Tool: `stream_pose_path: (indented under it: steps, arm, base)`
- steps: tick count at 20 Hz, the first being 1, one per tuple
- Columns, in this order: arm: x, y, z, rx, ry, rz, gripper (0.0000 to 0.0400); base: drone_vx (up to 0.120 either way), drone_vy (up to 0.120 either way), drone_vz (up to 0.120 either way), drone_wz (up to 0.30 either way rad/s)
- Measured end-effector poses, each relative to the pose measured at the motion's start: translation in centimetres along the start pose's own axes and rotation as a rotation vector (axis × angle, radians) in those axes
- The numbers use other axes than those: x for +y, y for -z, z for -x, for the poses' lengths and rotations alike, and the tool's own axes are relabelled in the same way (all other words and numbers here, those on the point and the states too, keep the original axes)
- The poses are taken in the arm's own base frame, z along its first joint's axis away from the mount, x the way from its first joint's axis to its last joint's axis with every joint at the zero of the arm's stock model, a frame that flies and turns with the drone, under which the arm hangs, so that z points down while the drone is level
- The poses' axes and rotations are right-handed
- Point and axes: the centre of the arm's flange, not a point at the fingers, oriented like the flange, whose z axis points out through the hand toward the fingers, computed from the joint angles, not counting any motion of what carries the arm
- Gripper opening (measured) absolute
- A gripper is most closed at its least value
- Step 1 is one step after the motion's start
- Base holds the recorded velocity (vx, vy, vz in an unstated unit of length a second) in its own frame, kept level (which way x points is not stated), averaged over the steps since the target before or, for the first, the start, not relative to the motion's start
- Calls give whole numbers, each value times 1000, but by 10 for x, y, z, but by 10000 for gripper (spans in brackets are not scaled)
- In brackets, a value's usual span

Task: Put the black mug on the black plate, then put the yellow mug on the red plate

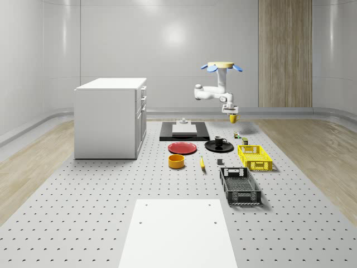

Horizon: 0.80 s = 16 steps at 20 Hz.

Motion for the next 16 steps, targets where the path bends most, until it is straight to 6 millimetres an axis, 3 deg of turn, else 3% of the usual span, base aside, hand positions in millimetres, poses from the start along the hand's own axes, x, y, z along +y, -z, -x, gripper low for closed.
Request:
stream_pose_path:
  steps: [16]
  arm:
    - [0, 0, 0, 0, 0, 0, 99]
  base:
    - [120, -120, 0, 0]
